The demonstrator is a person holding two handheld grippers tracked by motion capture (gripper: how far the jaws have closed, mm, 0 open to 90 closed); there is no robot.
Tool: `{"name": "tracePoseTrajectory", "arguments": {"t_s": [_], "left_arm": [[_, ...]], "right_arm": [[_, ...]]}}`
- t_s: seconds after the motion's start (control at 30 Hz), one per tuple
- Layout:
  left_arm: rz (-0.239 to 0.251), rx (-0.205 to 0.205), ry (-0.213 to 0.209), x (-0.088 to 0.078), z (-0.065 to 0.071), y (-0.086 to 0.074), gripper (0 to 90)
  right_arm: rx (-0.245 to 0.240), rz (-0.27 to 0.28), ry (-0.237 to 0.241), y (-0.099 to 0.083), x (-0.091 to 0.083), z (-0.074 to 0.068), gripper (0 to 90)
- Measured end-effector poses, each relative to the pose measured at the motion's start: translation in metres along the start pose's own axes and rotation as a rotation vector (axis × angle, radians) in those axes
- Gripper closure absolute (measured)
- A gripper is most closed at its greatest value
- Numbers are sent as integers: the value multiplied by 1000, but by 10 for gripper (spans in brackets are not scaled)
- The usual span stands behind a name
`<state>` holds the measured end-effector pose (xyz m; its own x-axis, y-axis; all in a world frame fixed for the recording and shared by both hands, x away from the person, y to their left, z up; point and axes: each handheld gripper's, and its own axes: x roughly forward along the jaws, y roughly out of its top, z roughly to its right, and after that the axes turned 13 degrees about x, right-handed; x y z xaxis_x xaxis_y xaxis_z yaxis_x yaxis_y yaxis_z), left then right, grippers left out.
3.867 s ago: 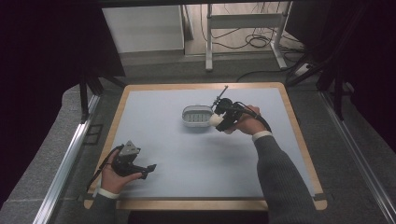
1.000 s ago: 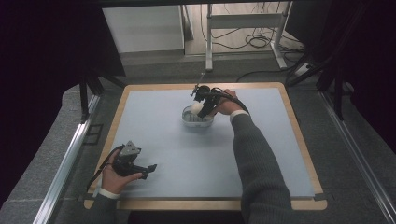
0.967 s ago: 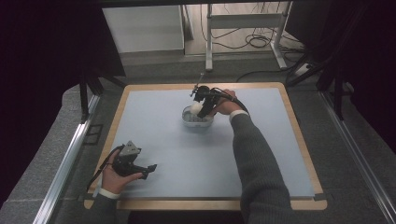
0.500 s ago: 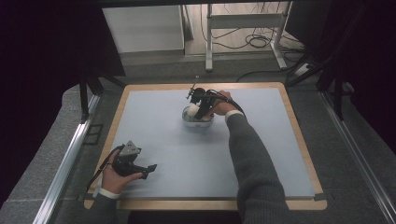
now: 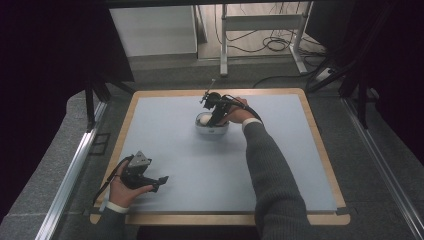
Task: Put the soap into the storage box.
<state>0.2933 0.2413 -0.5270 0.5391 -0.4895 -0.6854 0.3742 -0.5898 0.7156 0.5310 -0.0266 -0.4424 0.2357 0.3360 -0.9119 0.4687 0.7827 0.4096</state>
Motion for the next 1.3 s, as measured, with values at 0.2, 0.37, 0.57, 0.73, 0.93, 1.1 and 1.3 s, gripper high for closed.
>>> {"name": "tracePoseTrajectory", "arguments": {"t_s": [0.2,0.37,0.57,0.73,0.93,1.1,1.3], "left_arm": [[3,-3,1,0,0,0,59],[3,-3,1,0,1,0,59],[4,-1,5,-2,1,0,59],[11,1,13,-4,1,1,61],[20,9,21,-5,3,3,62],[23,3,26,-4,3,3,62],[16,5,30,-4,3,3,62]], "right_arm": [[68,103,9,-3,-19,3,365],[87,139,-5,-11,-31,-3,333],[153,199,-34,-32,-41,-8,312],[202,239,-62,-55,-47,-12,305],[252,282,-74,-90,-56,-14,291],[273,320,-70,-121,-64,-18,287],[304,398,-66,-163,-72,-27,277]]}}
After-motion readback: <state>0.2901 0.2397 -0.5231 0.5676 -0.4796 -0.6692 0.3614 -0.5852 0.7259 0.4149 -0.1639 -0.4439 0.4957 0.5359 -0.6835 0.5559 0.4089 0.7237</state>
